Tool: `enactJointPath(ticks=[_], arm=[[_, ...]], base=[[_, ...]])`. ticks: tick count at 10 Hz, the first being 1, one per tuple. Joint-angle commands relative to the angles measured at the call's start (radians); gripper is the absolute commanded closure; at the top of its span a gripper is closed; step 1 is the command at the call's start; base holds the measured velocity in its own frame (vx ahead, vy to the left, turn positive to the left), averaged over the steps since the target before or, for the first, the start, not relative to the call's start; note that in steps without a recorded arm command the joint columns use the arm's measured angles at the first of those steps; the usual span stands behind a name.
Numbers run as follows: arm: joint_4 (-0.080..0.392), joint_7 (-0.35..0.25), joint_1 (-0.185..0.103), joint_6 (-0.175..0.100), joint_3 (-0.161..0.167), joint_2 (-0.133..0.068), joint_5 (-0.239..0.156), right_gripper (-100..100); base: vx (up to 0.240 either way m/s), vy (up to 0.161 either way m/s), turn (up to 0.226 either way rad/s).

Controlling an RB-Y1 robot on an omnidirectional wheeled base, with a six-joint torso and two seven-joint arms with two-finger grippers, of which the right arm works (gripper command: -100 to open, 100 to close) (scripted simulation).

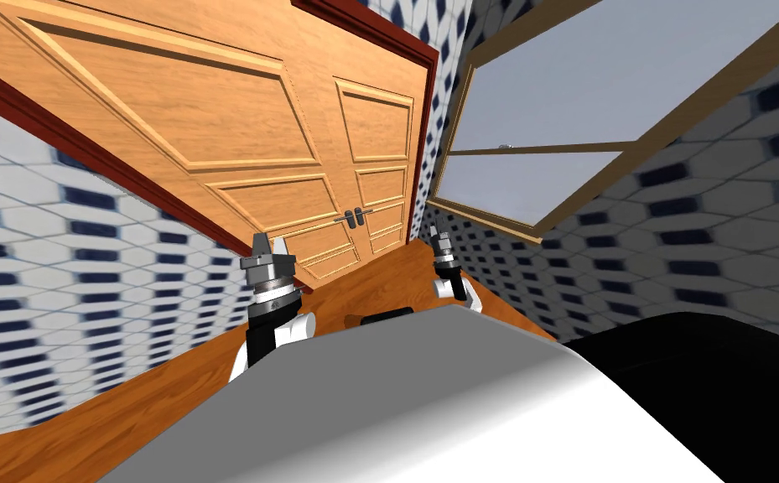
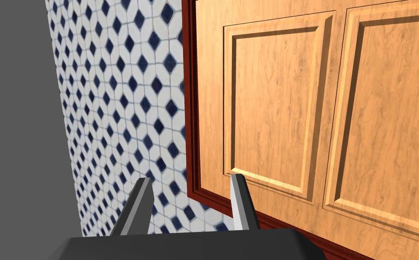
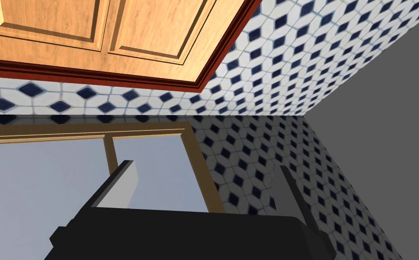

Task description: Pull the door open

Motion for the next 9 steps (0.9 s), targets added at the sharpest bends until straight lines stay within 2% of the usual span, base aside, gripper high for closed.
enactJointPath(ticks=[1,4,5,9], arm=[[0.041,-0.022,-0.025,0.007,-0.005,-0.011,0.003,-100],[0.117,-0.057,-0.067,0.019,-0.008,-0.024,0.013,-100],[0.117,-0.057,-0.067,0.019,-0.008,-0.024,0.013,-100],[0.226,-0.108,-0.127,0.035,-0.011,-0.041,0.028,-100]], base=[[0.107,0.036,0.075],[0.095,0.029,0.086],[0.063,0.02,0.02],[0.084,0.027,0.086]])
